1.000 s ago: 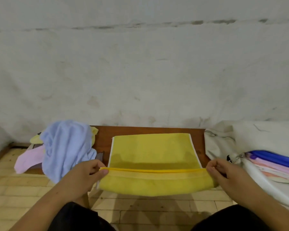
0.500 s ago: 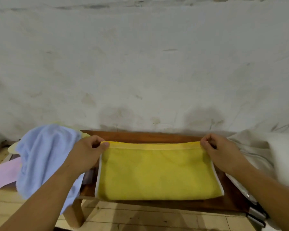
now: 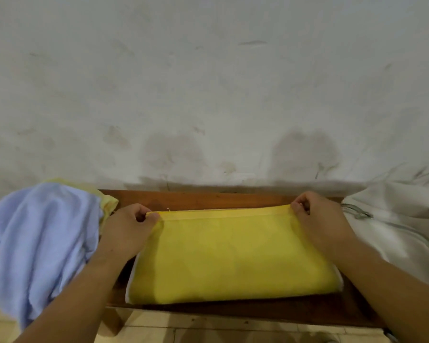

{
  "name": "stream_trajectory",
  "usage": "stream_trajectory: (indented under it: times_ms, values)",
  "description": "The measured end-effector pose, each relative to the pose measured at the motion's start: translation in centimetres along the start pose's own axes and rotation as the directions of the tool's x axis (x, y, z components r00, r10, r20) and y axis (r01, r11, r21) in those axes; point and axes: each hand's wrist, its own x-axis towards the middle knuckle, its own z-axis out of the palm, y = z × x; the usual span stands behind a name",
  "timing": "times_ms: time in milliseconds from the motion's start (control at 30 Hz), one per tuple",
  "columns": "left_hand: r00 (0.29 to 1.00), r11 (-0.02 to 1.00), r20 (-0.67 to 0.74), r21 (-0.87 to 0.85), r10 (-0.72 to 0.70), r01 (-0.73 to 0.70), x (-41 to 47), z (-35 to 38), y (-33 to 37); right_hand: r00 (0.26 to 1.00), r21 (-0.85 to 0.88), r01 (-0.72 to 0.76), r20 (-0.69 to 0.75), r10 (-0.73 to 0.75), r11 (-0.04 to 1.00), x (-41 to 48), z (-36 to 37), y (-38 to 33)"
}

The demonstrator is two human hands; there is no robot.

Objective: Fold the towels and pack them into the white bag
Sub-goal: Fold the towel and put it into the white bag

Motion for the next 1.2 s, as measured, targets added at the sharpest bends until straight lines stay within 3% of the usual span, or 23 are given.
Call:
stream_trajectory:
  times_ms: [267,333,400,433,500,600,700,900,1033,1133,1200]
  values:
    - [0.999,1.0,-0.048,0.014,0.013,-0.012,0.4,0.7,-0.7,1.0,-0.167,-0.017,0.005,0.018,0.986,-0.8,0.7,-1.3]
    - [0.983,0.992,-0.145,0.086,0.109,-0.097,0.0,0.2,-0.5,0.998,-0.322,-0.003,-0.056,-0.016,0.947,-2.5,0.5,-1.8]
    - [0.937,0.955,-0.211,0.166,0.28,-0.248,-1.8,0.0,1.1,0.976,-0.464,0.067,-0.152,-0.154,0.883,-4.9,0.5,-2.3]
    - [0.907,0.924,-0.192,0.156,0.374,-0.348,-3.3,0.3,2.2,0.966,-0.471,0.116,-0.151,-0.21,0.874,-6.2,0.8,-2.8]
    - [0.878,0.878,-0.059,0.091,0.475,-0.469,-7.0,1.5,4.6,0.964,-0.426,0.244,0.007,-0.267,0.871,-8.7,2.1,-3.6]
    - [0.881,0.856,0.191,0.218,0.434,-0.469,-10.4,5.0,4.7,0.942,-0.349,0.307,0.242,-0.231,0.885,-10.5,4.6,-3.7]
    - [0.902,0.839,0.246,0.341,0.355,-0.424,-9.6,5.5,2.1,0.954,-0.394,0.261,0.244,-0.173,0.881,-9.9,4.5,-2.6]
    - [0.9,0.878,0.276,0.252,0.337,-0.406,-8.7,4.1,0.3,0.984,-0.392,0.003,0.163,0.066,0.92,-9.6,1.4,-0.6]
    - [0.909,0.94,0.271,0.038,0.317,-0.339,-7.3,1.5,1.2,0.976,-0.115,-0.196,0.076,0.206,0.974,-11.8,-1.1,-2.1]
    - [0.929,0.954,0.214,-0.06,0.301,-0.295,-6.6,-1.3,0.8,0.944,0.067,-0.316,-0.073,0.321,0.946,-14.8,-2.4,-1.8]
    - [0.936,0.96,0.213,-0.061,0.281,-0.275,-6.4,-2.5,0.3,0.898,0.133,-0.424,-0.062,0.435,0.896,-16.5,-2.8,-1.0]
